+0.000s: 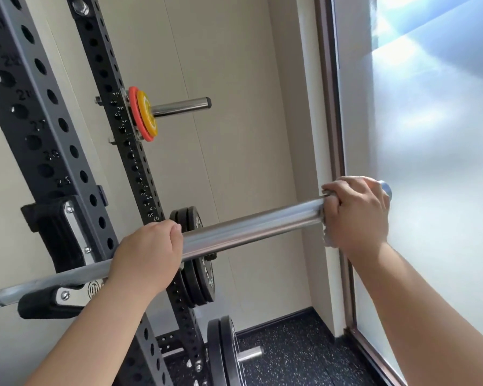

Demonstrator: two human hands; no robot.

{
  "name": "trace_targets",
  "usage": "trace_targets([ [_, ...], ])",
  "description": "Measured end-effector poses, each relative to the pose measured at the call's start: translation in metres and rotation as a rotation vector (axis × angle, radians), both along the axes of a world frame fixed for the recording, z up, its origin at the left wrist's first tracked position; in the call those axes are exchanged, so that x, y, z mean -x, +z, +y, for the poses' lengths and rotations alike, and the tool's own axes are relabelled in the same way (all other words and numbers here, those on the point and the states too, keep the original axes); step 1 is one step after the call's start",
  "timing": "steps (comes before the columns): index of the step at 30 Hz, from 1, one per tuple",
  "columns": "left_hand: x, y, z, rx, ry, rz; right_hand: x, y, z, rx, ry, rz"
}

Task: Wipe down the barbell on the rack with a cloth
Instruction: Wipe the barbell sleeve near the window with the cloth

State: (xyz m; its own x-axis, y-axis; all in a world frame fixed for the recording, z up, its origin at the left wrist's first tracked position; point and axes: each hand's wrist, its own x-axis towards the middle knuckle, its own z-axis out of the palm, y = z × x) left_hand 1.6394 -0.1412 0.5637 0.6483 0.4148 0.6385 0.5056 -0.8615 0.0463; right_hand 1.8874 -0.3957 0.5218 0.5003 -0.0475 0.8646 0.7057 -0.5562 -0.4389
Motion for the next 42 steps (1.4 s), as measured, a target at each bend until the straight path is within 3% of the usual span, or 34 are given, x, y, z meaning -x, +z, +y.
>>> trace_targets([
  [3,0.001,-0.002,-0.002,-0.015,0.009,-0.012,0.01,0.008,0.014,-0.041,0.002,0.046],
  [7,0.003,-0.007,-0.007,-0.078,0.005,-0.058,0.054,-0.014,0.046,0.229,0.217,-0.221],
  [10,0.002,-0.013,-0.01,-0.113,-0.003,-0.13,0.04,-0.011,0.033,0.368,0.288,-0.363],
  [12,0.002,-0.016,-0.015,-0.134,-0.001,-0.173,0.021,-0.005,0.019,0.345,0.213,-0.357],
  [16,0.0,-0.024,-0.022,-0.184,0.037,-0.226,-0.013,0.005,-0.006,0.111,0.034,-0.127],
  [19,0.001,-0.028,-0.024,-0.19,0.068,-0.198,0.0,-0.001,0.006,0.091,0.075,-0.092],
  [22,0.0,-0.014,-0.026,-0.236,0.127,-0.107,0.022,-0.014,0.019,0.207,0.216,-0.242],
  [25,-0.008,0.014,-0.024,-0.117,0.128,0.043,0.005,-0.005,0.004,0.295,0.263,-0.368],
  [28,-0.019,0.025,-0.022,0.009,0.055,0.112,-0.022,0.004,-0.016,0.216,0.122,-0.295],
  [32,-0.022,0.015,-0.023,-0.08,0.062,0.05,-0.04,0.013,-0.028,-0.001,0.002,0.039],
  [34,-0.022,0.009,-0.022,-0.146,0.053,0.023,-0.03,0.014,-0.016,-0.066,-0.029,0.075],
  [36,-0.021,0.003,-0.023,-0.229,0.063,0.023,-0.014,0.004,0.001,-0.043,0.007,-0.022],
  [39,-0.024,0.002,-0.037,-0.313,0.155,0.111,-0.005,-0.01,0.003,0.155,0.175,-0.218],
  [42,-0.044,0.012,-0.062,-0.282,0.098,0.181,-0.028,-0.002,-0.023,0.29,0.209,-0.294],
])
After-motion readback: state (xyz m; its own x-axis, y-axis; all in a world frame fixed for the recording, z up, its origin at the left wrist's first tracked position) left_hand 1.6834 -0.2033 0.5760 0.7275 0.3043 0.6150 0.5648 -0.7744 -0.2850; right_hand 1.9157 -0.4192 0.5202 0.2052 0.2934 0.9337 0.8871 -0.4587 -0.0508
